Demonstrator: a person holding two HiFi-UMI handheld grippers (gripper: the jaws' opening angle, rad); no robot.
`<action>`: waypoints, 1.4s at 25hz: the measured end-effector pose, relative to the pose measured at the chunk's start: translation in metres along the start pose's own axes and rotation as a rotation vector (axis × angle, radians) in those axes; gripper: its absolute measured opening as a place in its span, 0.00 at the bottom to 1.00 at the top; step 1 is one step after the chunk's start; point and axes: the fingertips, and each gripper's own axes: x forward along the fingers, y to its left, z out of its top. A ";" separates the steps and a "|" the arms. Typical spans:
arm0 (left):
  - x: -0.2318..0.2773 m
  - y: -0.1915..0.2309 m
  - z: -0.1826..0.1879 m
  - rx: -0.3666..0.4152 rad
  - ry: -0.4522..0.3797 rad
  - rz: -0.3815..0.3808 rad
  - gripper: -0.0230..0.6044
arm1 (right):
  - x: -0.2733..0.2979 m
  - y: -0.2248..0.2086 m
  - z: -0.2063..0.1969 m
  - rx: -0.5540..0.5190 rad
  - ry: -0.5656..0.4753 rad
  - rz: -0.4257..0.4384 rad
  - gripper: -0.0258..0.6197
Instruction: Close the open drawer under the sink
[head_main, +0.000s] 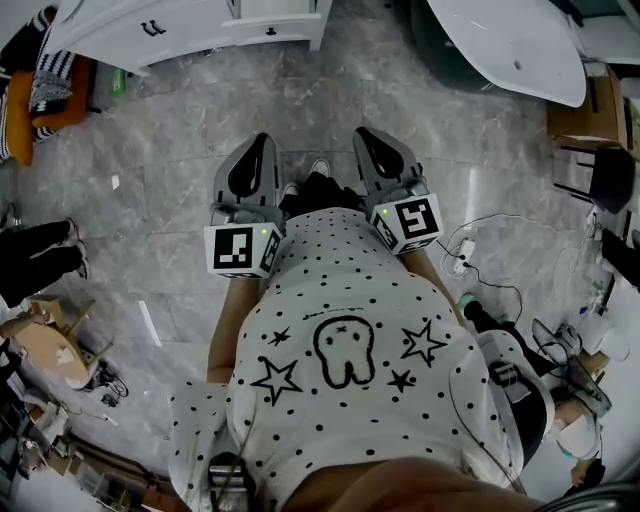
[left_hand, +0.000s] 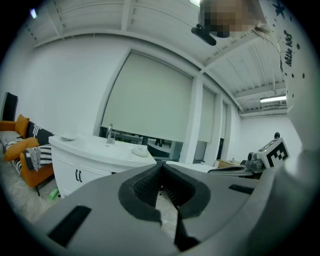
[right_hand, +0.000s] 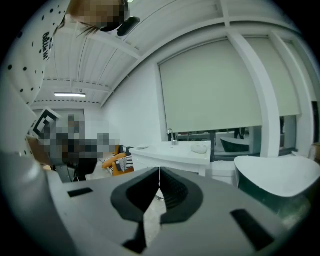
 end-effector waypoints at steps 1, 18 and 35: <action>0.002 0.001 -0.002 0.001 0.005 0.011 0.05 | 0.001 -0.003 0.000 -0.002 -0.002 0.001 0.06; 0.034 0.012 -0.019 -0.050 0.022 0.036 0.05 | 0.019 -0.028 -0.011 0.003 0.013 -0.016 0.06; 0.094 0.095 0.026 -0.045 0.044 -0.028 0.05 | 0.122 -0.021 0.036 0.009 0.002 -0.062 0.06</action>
